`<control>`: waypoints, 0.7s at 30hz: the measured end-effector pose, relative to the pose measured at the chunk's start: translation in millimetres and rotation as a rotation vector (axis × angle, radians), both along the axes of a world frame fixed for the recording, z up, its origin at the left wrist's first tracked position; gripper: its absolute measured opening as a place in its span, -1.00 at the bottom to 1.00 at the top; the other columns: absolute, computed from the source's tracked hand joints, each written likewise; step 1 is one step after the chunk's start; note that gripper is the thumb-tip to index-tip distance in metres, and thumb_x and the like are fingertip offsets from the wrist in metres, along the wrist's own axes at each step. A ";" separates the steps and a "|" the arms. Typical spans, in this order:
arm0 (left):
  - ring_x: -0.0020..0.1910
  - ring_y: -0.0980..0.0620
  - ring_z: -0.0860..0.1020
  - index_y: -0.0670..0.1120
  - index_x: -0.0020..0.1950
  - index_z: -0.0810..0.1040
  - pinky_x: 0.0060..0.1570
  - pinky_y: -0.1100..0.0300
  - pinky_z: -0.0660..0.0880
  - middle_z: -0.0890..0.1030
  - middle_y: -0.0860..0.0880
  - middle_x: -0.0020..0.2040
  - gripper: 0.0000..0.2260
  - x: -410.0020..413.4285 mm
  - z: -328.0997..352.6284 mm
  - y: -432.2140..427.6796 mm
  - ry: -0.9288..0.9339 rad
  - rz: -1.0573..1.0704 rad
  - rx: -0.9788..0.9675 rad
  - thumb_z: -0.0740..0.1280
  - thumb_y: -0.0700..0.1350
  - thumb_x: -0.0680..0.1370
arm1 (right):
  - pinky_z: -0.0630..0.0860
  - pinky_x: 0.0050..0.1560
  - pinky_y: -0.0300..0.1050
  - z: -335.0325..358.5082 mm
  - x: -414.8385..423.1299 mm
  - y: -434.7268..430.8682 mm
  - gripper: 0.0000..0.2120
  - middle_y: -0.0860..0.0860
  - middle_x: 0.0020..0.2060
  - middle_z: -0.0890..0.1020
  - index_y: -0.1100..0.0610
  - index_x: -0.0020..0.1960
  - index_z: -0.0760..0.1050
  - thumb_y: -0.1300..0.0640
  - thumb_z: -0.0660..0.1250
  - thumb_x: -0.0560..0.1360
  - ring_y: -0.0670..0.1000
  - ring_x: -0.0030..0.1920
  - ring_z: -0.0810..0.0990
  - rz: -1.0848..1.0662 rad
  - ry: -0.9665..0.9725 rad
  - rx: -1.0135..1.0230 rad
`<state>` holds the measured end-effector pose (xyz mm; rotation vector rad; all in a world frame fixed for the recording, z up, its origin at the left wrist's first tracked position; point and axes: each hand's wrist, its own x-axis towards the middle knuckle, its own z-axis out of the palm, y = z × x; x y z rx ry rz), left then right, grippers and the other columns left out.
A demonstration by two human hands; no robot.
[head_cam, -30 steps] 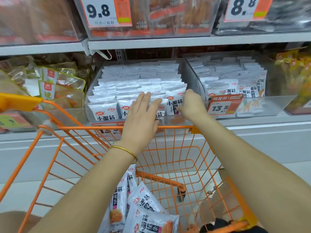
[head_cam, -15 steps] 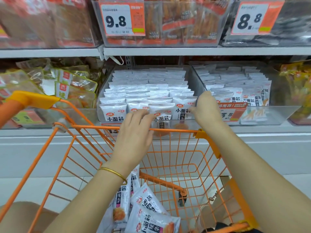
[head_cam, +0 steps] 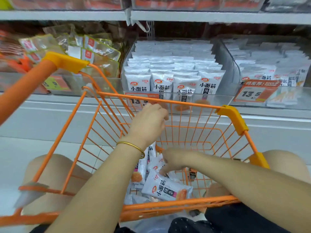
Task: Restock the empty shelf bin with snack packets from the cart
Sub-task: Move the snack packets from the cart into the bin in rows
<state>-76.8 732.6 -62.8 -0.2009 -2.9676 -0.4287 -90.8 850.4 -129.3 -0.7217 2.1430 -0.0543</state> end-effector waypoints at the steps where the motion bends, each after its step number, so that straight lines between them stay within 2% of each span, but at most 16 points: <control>1: 0.15 -0.09 0.38 -0.09 0.13 0.56 0.14 -0.01 0.40 0.52 -0.05 0.13 -0.77 -0.5 -2.2 0.3 -0.032 0.002 -0.004 0.20 -0.24 0.55 | 0.47 -0.30 -0.15 -11.3 2.4 0.6 -0.60 0.04 -0.45 0.50 0.17 -0.36 0.38 -0.09 0.37 0.47 0.01 -0.46 0.47 0.031 -0.027 0.043; 4: 0.21 -0.07 0.35 -0.07 0.16 0.54 0.17 0.06 0.36 0.49 -0.04 0.16 -0.77 -2.5 -4.9 0.1 -0.097 -0.005 -0.018 0.20 -0.22 0.56 | 0.45 -0.31 -0.17 -30.7 8.7 5.7 -0.60 0.03 -0.41 0.54 0.19 -0.30 0.46 -0.14 0.39 0.44 0.05 -0.37 0.50 0.096 -0.102 0.090; 6: 0.22 -0.08 0.36 -0.06 0.16 0.54 0.19 0.07 0.36 0.50 -0.04 0.16 -0.78 -4.3 -6.7 0.5 -0.124 -0.025 -0.018 0.21 -0.21 0.56 | 0.42 -0.34 -0.16 -36.9 13.3 7.5 -0.61 0.08 -0.30 0.56 0.24 -0.17 0.50 -0.12 0.40 0.43 0.10 -0.27 0.52 0.137 -0.114 0.104; 8: 0.22 -0.09 0.37 -0.07 0.16 0.54 0.21 0.03 0.36 0.52 -0.06 0.16 -0.78 -6.7 -8.9 0.9 -0.153 -0.044 -0.019 0.22 -0.20 0.56 | 0.41 -0.31 -0.13 -41.7 15.9 7.9 -0.67 0.07 -0.28 0.51 0.17 -0.22 0.43 -0.08 0.42 0.43 0.11 -0.21 0.51 0.151 -0.104 0.101; 10: 0.22 -0.09 0.38 -0.07 0.15 0.55 0.21 0.01 0.38 0.52 -0.06 0.14 -0.79 -8.9 -12.2 0.6 -0.173 -0.057 -0.029 0.23 -0.19 0.56 | 0.39 -0.32 -0.13 -41.2 15.7 8.1 -0.66 0.01 -0.31 0.44 0.08 -0.29 0.31 -0.01 0.43 0.43 0.09 -0.22 0.48 0.158 -0.100 0.100; 13: 0.20 -0.07 0.41 -0.06 0.13 0.56 0.18 0.00 0.42 0.54 -0.05 0.13 -0.82 -10.9 -17.0 0.4 -0.200 -0.067 -0.014 0.24 -0.16 0.56 | 0.43 -0.41 -0.20 -32.4 7.3 11.4 -0.71 -0.04 -0.28 0.43 0.06 -0.26 0.30 0.10 0.41 0.47 -0.01 -0.34 0.46 0.082 -0.204 0.090; 15: 0.15 -0.05 0.46 -0.07 0.09 0.57 0.14 0.01 0.44 0.56 -0.05 0.09 -0.84 -11.2 -17.2 1.8 -0.217 -0.066 0.021 0.26 -0.11 0.56 | 0.54 -0.31 -0.12 -18.2 -3.0 16.8 -0.87 0.04 -0.09 0.54 0.13 -0.06 0.42 0.17 0.38 0.50 0.02 -0.25 0.54 -0.012 -0.322 0.060; 17: 0.07 -0.04 0.51 -0.08 0.06 0.57 0.09 0.04 0.46 0.58 -0.04 0.04 -0.85 -11.6 -15.3 3.8 -0.243 -0.040 0.099 0.27 -0.07 0.57 | 0.61 -0.14 0.02 0.7 -16.9 25.9 -0.67 0.16 0.17 0.55 0.21 0.25 0.38 0.22 0.34 0.52 0.11 -0.10 0.57 -0.125 -0.401 0.005; 18: 0.04 -0.03 0.52 -0.09 0.06 0.56 0.06 0.06 0.47 0.58 -0.04 0.02 -0.83 -11.8 -14.0 4.8 -0.256 -0.019 0.150 0.26 -0.04 0.57 | 0.60 -0.13 0.03 12.4 -24.0 31.3 -0.62 0.16 0.19 0.56 0.20 0.30 0.35 0.24 0.33 0.52 0.12 -0.07 0.57 -0.173 -0.414 -0.044; 21: 0.01 0.00 0.53 -0.10 0.10 0.52 -0.01 0.14 0.45 0.57 -0.02 -0.01 -0.73 -11.1 -6.9 10.9 -0.318 0.051 0.333 0.23 0.07 0.58 | 0.58 -0.01 0.16 46.4 -36.9 55.0 -0.69 0.05 0.03 0.60 0.12 0.23 0.38 0.31 0.31 0.52 0.16 0.01 0.61 -0.305 -0.380 -0.274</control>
